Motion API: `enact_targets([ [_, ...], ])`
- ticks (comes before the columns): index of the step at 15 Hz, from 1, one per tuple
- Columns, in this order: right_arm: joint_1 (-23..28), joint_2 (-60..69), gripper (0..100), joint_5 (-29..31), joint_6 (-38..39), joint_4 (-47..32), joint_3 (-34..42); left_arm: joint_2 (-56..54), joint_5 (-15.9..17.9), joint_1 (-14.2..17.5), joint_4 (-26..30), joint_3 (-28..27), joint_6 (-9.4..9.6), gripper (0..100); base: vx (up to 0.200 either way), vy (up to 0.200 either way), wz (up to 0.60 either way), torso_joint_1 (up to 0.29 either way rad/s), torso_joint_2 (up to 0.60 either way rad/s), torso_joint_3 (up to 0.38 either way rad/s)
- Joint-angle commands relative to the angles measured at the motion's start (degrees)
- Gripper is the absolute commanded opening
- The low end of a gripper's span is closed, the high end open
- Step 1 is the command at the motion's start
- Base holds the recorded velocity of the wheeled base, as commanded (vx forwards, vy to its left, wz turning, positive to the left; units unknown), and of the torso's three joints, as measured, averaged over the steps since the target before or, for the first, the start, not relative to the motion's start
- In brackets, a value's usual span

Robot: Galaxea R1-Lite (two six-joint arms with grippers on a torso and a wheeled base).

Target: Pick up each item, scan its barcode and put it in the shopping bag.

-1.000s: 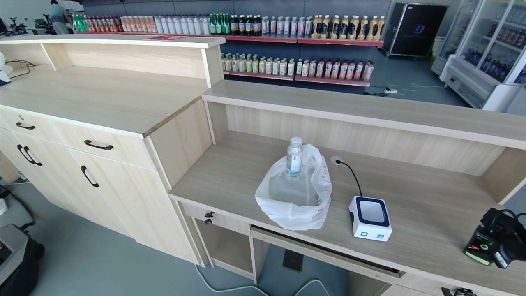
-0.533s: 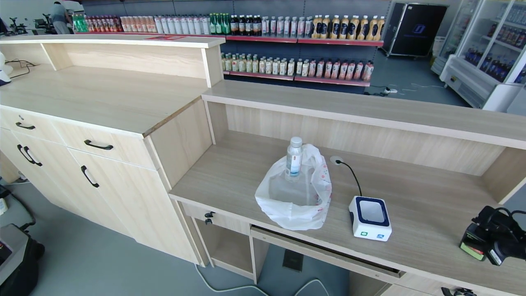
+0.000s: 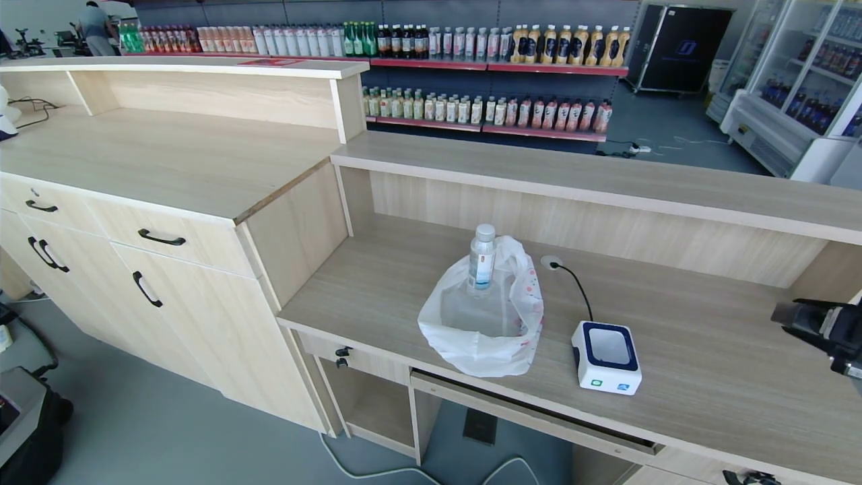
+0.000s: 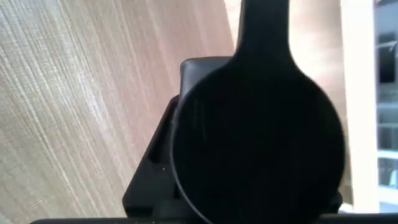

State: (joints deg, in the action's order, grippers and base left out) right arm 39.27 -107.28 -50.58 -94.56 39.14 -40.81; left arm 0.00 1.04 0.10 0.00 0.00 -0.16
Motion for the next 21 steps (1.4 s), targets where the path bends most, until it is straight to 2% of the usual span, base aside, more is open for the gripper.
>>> enact_targets([
  [1, -5.87, 13.06, 0, -9.89, -10.38, 0.06, 6.19, 0.09, 0.02, -0.01, 0.0, 0.0, -0.02, 100, 0.0, 0.0, 0.0, 0.0, 0.0, 0.0],
  [2, -9.03, 14.99, 0, -11.12, -13.72, 0.06, 7.77, 0.09, 0.02, -0.01, 0.0, 0.0, -0.02, 100, 0.0, 0.0, 0.0, 0.0, 0.0, 0.0],
  [7, -36.72, 24.92, 0, -10.77, -43.51, 0.76, 8.82, 0.09, 0.02, -0.01, 0.0, 0.0, -0.02, 100, 0.0, 0.0, 0.0, 0.0, 0.0, 0.0],
  [8, -37.77, 25.19, 0, -10.77, -44.48, 0.76, 8.82, 0.09, 0.02, -0.01, 0.0, 0.0, -0.11, 100, 0.0, 0.0, 0.0, 0.0, 0.0, 0.0],
  [10, -48.05, 28.26, 0, -10.68, -50.9, 2.87, 8.91, 0.0, 0.02, -0.01, 0.0, 0.0, -0.11, 100, 0.0, 0.0, 0.0, 0.0, 0.0, 0.0],
  [13, -55.61, 31.08, 0, -10.68, -51.07, 12.1, 10.32, 0.09, 0.02, -0.01, 0.0, 0.0, -0.02, 100, 0.0, 0.0, 0.0, 0.0, 0.0, 0.0],
  [15, -60.01, 31.34, 0, -10.51, -51.25, 13.06, 10.49, 0.09, 0.02, -0.01, 0.0, 0.0, -0.02, 100, 0.0, 0.0, 0.0, 0.0, 0.0, 0.0],
  [21, -67.57, 31.16, 0, -9.27, -49.23, 13.85, 9.88, 0.0, 0.02, -0.01, 0.0, 0.0, -0.11, 100, 0.0, 0.0, 0.0, 0.0, 0.0, 0.0],
])
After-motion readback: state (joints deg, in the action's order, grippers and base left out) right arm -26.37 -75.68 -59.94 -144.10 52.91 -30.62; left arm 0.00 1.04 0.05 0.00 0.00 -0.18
